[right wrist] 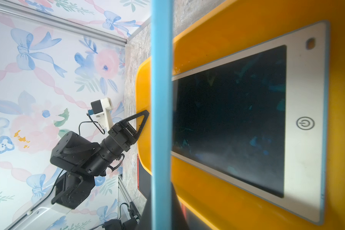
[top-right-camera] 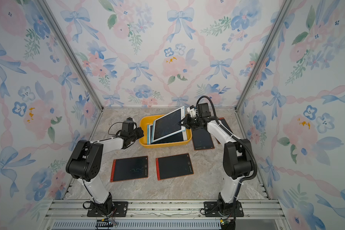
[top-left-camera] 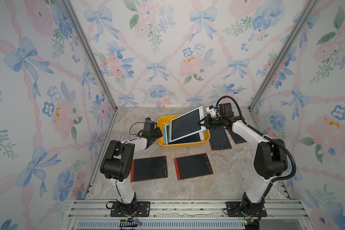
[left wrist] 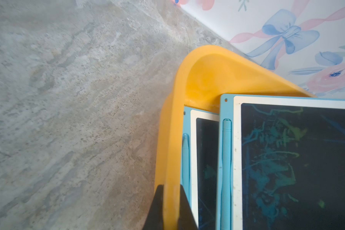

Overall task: Take out the writing tablet from the storage box
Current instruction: Place the storage box at the center of the board.

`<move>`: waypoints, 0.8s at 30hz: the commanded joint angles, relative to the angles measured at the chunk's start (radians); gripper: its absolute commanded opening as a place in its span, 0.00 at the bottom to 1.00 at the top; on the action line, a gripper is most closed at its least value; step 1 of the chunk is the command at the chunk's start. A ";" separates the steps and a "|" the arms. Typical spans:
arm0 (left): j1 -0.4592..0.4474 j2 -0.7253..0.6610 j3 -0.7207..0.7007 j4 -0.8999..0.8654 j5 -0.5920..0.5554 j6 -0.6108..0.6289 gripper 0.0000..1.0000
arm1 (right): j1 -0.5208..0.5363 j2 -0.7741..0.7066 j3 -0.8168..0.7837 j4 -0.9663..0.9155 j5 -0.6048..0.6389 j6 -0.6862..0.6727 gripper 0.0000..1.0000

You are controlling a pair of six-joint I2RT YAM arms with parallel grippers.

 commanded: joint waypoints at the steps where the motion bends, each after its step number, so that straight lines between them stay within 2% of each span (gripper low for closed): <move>1: 0.002 -0.026 0.032 0.064 0.055 -0.022 0.00 | -0.017 -0.037 0.059 0.005 0.012 -0.006 0.03; 9: 0.000 0.006 0.067 -0.009 0.080 0.029 0.00 | -0.020 -0.045 0.041 0.016 0.016 0.004 0.03; 16: -0.001 0.012 0.079 -0.053 0.079 0.060 0.12 | -0.022 -0.048 0.035 0.028 0.018 0.013 0.03; 20: -0.001 0.036 0.095 -0.079 0.089 0.064 0.16 | -0.023 -0.045 0.044 0.018 0.020 0.011 0.03; 22: -0.002 0.046 0.097 -0.081 0.096 0.064 0.25 | -0.023 -0.046 0.043 0.018 0.021 0.011 0.03; 24: -0.004 0.043 0.095 -0.081 0.091 0.065 0.26 | -0.023 -0.047 0.041 0.018 0.021 0.012 0.03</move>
